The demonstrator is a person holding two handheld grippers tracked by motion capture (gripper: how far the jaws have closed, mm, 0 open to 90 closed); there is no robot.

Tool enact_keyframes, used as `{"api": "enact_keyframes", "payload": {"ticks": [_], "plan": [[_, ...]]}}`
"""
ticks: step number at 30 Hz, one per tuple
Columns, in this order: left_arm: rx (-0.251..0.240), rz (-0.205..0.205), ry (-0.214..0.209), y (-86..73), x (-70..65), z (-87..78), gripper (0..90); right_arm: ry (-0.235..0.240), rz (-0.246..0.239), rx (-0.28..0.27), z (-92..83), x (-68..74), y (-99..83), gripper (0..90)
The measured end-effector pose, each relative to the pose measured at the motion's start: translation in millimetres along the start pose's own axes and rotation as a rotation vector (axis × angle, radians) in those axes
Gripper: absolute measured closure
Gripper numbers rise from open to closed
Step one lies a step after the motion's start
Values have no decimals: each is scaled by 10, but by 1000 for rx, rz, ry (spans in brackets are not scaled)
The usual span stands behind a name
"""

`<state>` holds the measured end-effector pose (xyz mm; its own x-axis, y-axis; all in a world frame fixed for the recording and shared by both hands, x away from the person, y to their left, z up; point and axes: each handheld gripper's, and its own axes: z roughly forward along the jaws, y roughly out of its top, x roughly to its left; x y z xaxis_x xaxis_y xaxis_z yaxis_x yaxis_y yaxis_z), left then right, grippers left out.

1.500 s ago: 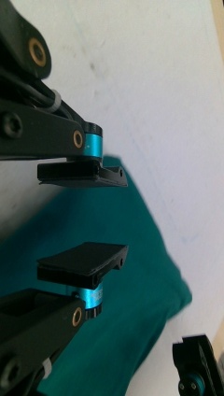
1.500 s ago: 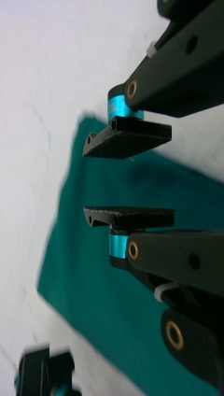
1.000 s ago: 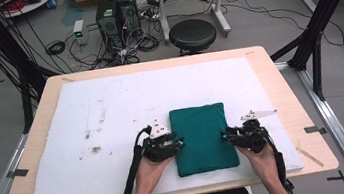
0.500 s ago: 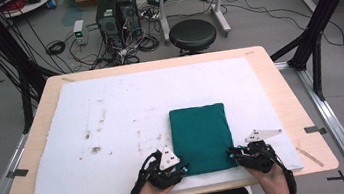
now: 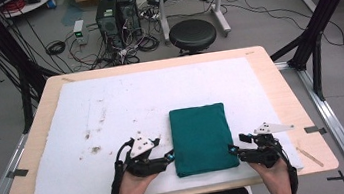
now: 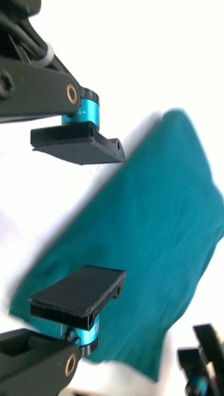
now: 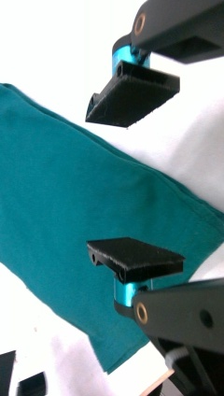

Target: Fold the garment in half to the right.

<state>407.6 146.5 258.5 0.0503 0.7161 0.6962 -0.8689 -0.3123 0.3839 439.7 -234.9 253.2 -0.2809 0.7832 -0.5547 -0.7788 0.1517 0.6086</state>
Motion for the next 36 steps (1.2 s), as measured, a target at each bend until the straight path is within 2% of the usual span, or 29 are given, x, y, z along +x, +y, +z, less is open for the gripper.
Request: {"api": "enact_keyframes", "payload": {"ticks": [7, 16, 26, 32, 36], "plan": [[-51, -32, 82, -3, 290, -222, 308, -32, -11, -58, -40, -30, 81, 231], [-115, -70, 168, -81, 660, -510, 290, -86, -20, -129, -125, -151, 89, 212], [-123, -132, 260, -231, 959, -784, 290, -138, -29, -189, -180, -221, 43, 212], [-131, -162, 324, -303, 1117, -984, 290, -152, -58, -223, -172, -238, 50, 211], [-137, -189, 358, -373, 1201, -1118, 290, -159, -42, -222, -166, -264, 56, 211]]}}
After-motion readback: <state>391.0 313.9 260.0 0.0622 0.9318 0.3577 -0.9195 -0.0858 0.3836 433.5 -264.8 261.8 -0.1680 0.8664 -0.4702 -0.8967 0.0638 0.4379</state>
